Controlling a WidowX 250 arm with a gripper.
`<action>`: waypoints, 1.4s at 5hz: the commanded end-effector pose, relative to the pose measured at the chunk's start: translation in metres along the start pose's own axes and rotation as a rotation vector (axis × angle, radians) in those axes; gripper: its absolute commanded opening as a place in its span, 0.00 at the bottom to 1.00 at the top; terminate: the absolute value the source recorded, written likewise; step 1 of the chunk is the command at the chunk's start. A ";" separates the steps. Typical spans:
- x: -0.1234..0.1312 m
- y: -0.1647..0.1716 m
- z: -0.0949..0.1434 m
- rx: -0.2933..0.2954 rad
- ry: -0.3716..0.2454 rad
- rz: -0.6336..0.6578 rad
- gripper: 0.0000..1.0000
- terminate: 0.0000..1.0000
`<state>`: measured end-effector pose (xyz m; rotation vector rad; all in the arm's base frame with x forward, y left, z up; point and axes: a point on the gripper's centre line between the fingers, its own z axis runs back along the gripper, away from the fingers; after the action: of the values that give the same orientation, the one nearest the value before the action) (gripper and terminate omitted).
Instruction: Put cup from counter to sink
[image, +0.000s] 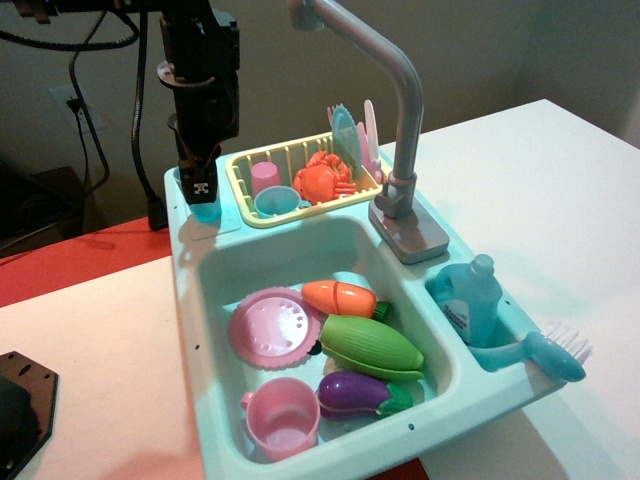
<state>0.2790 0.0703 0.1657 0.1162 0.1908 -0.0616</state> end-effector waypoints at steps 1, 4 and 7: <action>0.000 0.000 0.000 0.000 0.000 0.000 1.00 0.00; 0.023 0.000 -0.013 0.017 0.002 0.019 1.00 0.00; 0.009 0.000 -0.014 0.017 -0.010 0.047 0.00 0.00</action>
<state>0.2861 0.0681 0.1349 0.1188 0.2283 -0.0404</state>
